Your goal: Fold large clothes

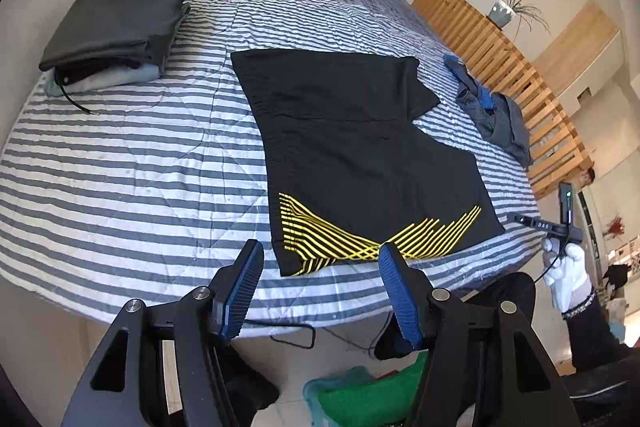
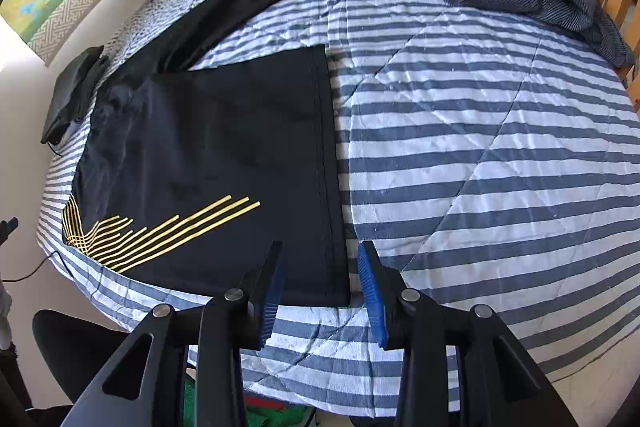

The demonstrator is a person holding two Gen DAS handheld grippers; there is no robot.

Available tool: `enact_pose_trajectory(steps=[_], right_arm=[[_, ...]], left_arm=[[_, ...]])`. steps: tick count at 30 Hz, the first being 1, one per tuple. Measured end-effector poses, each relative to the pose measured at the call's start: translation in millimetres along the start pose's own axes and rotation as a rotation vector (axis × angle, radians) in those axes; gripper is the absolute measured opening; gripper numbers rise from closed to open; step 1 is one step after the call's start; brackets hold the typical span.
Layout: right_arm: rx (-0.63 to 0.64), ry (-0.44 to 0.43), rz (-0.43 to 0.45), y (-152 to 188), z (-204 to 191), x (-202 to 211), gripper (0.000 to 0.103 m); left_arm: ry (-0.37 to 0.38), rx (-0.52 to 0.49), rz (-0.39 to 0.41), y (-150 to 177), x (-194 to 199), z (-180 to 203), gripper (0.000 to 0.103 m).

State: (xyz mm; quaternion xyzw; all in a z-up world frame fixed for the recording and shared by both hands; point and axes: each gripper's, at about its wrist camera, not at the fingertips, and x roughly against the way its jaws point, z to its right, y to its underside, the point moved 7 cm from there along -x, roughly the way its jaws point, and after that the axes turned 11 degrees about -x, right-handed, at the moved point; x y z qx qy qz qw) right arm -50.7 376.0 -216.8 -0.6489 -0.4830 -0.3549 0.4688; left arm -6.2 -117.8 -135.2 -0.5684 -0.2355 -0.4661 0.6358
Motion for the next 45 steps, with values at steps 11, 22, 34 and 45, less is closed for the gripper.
enact_pose_trajectory(steps=[11,22,34,45], right_arm=[[0.090,-0.006,0.151,-15,-21,76,0.033],[0.090,0.029,-0.004,9,-17,-12,0.034],[0.077,0.025,-0.054,11,-15,-27,0.002],[-0.034,0.059,0.101,-33,13,26,0.000]], left_arm=[[0.030,-0.012,-0.020,-3,-24,10,0.066],[0.071,0.115,-0.133,33,-139,-42,0.064],[0.077,0.000,-0.095,27,-131,-23,0.004],[0.032,-0.179,-0.088,15,-87,-12,0.003]])
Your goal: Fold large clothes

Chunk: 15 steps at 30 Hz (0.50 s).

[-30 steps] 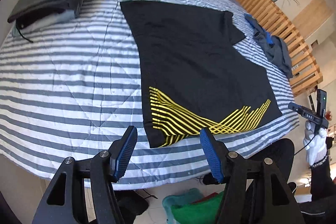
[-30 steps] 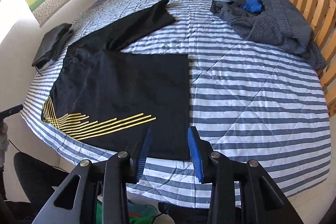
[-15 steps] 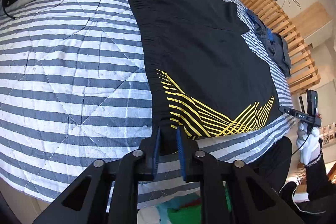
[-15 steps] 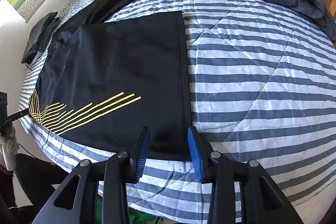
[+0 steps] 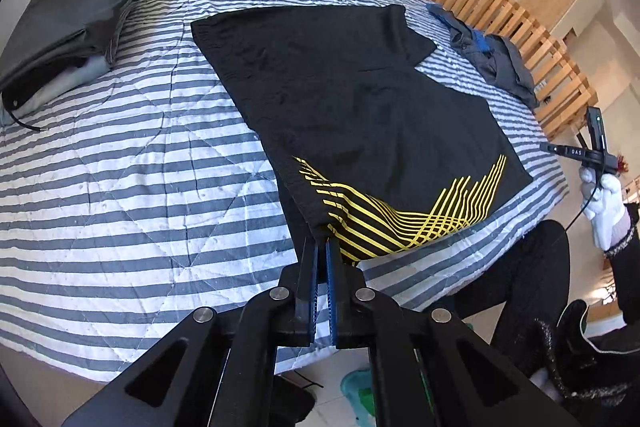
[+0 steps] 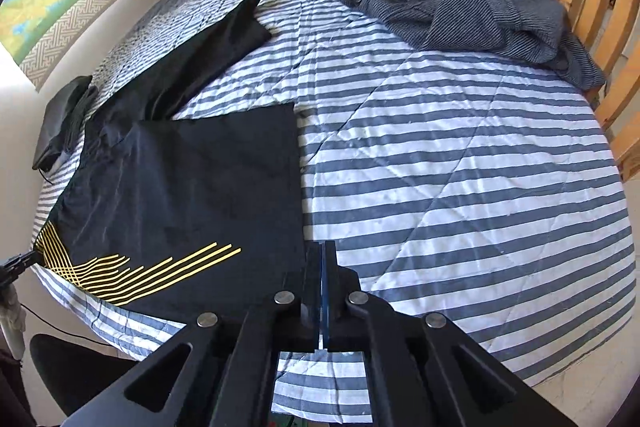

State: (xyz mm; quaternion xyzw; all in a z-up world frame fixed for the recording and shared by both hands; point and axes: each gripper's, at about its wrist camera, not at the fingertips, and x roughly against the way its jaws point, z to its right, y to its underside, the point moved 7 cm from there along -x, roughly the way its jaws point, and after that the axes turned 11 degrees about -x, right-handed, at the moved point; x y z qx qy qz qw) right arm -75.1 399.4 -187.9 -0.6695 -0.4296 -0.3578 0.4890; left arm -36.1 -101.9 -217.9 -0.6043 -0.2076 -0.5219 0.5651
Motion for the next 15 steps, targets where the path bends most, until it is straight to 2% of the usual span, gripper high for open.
enact_pose_trajectory(steps=[2,5,7,11,13,15], right_arm=[[0.022,0.025,0.007,3,2,-2,0.000],[0.121,-0.012,-0.028,26,-16,-7,0.002],[0.192,-0.058,-0.069,44,-36,-13,0.019],[0.319,-0.046,-0.061,68,-76,-22,0.022],[0.367,-0.065,-0.078,77,-98,-29,0.023],[0.431,-0.047,-0.086,84,-116,-37,0.028]], left_arm=[[0.003,-0.003,-0.033,8,-9,1,0.003],[0.015,0.014,-0.063,22,-24,1,0.003],[0.008,-0.002,-0.089,29,-32,3,0.003],[-0.026,-0.049,-0.172,45,-48,3,0.004],[-0.038,-0.060,-0.176,45,-48,1,0.004],[-0.039,-0.057,-0.180,46,-48,-1,0.004]])
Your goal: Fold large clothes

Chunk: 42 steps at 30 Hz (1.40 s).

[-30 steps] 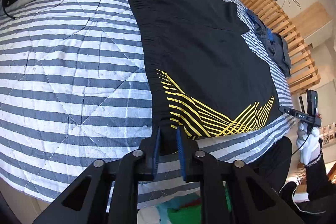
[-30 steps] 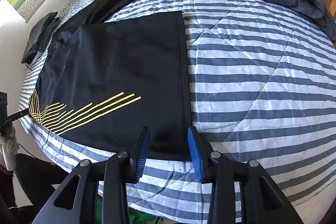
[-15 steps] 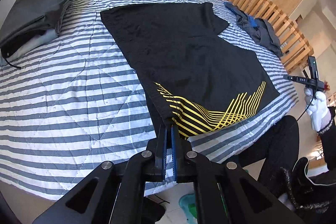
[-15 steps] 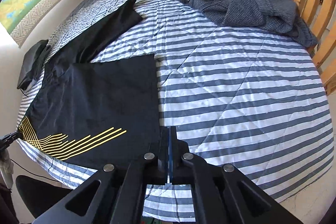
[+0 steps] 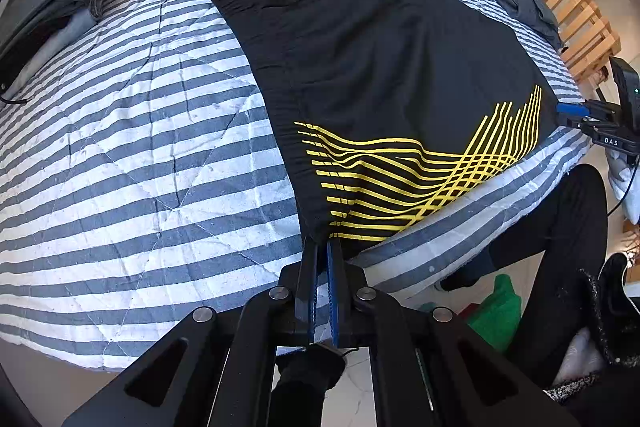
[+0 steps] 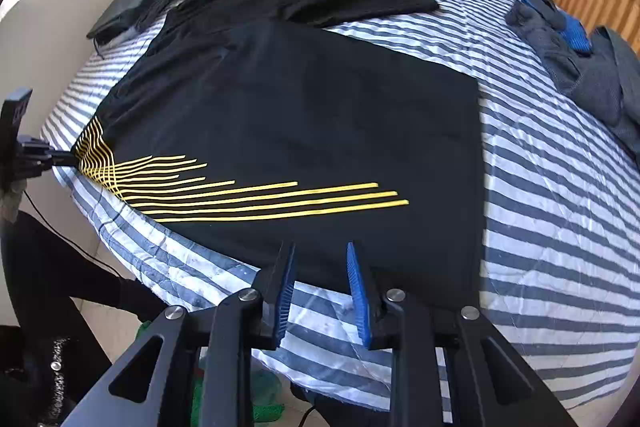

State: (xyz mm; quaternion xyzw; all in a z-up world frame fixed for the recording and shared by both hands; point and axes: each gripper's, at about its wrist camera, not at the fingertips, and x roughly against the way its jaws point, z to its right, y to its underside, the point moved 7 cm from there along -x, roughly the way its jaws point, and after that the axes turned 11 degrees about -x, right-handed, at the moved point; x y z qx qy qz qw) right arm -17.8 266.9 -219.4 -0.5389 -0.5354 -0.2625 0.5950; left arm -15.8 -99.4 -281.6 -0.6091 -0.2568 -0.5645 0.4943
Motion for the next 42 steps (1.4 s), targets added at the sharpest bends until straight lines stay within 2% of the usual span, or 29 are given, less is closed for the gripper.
enact_pose_trajectory(steps=[2,4,6,8,10,11,14,16,20,24,27,31,34,36,42], right_arm=[[0.042,0.025,-0.029,3,-10,-12,0.029],[0.043,0.030,-0.056,6,-8,-18,0.029],[0.019,0.039,-0.054,8,5,-15,0.029],[-0.008,0.034,-0.029,10,18,-4,0.029],[-0.029,0.043,-0.007,11,33,7,0.030],[-0.033,0.050,0.001,11,38,12,0.030],[-0.065,0.088,0.013,4,55,18,0.031],[-0.119,0.059,0.024,-8,63,22,0.031],[-0.201,0.009,0.087,-51,76,39,0.031],[-0.309,-0.030,0.173,-108,93,53,0.031],[-0.426,-0.077,0.188,-152,107,41,0.031],[-0.534,-0.154,0.155,-210,118,4,0.031],[-0.523,-0.112,0.136,-251,117,-29,0.031],[-0.514,-0.053,0.132,-273,117,-51,0.031],[-0.562,0.001,0.061,-305,119,-113,0.031]], left_arm=[[-0.011,-0.003,-0.018,2,0,-1,0.010],[-0.047,0.003,-0.034,6,4,-6,0.011],[-0.070,0.007,-0.008,7,15,-8,0.011],[-0.094,0.003,0.028,4,27,-4,0.021],[-0.109,-0.052,0.058,-5,35,11,0.031],[-0.108,-0.082,0.065,-10,35,19,0.035],[-0.052,-0.132,0.057,-33,24,49,0.035],[-0.003,-0.137,0.063,-48,19,66,0.035],[0.012,-0.139,0.077,-71,9,75,0.035],[0.009,-0.101,0.108,-91,0,71,0.035],[0.035,-0.057,0.114,-97,-11,67,0.035],[0.032,-0.022,0.118,-105,-25,56,0.035],[0.045,-0.017,0.087,-107,-37,50,0.035],[0.031,-0.028,0.074,-109,-42,44,0.035],[0.076,-0.007,0.073,-116,-52,32,0.035]])
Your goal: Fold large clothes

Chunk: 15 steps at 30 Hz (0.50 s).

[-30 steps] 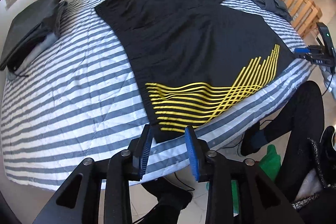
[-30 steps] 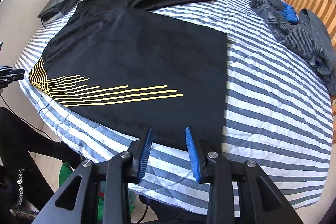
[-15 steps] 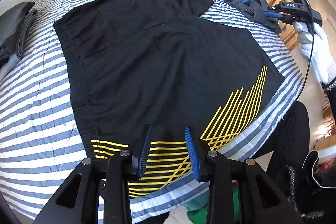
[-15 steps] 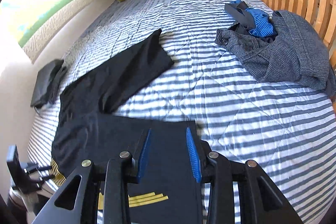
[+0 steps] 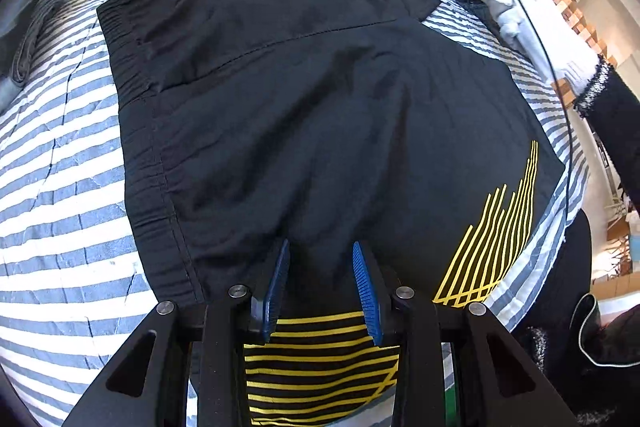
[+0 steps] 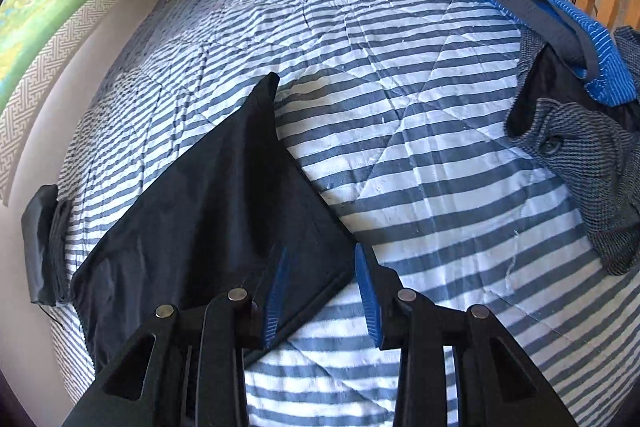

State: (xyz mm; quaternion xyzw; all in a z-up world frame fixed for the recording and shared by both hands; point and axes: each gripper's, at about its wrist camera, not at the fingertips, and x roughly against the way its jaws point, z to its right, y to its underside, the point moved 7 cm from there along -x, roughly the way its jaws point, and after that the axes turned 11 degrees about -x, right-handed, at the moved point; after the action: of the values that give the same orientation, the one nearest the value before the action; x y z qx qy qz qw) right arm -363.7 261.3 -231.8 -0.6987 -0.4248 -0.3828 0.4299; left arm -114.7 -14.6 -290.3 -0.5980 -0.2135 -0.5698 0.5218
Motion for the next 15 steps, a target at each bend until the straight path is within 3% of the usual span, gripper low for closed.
enact_pose_trajectory(steps=[5,7,9,12,15], right_arm=[[0.040,0.101,-0.023,-1,-4,-28,0.029],[0.079,0.139,-0.003,2,-3,-29,0.007],[0.090,0.129,0.007,4,1,-22,0.004],[0.062,0.103,0.037,3,20,-6,0.005],[0.023,0.124,0.038,-2,40,1,0.025]], left_arm=[[0.009,-0.016,0.003,-8,-4,1,0.039],[0.013,-0.017,0.003,-8,-4,0,0.039],[0.017,-0.016,0.003,-7,-4,0,0.039],[0.018,-0.023,0.005,-7,-4,-5,0.040],[0.011,-0.024,0.002,-9,-3,-4,0.041]])
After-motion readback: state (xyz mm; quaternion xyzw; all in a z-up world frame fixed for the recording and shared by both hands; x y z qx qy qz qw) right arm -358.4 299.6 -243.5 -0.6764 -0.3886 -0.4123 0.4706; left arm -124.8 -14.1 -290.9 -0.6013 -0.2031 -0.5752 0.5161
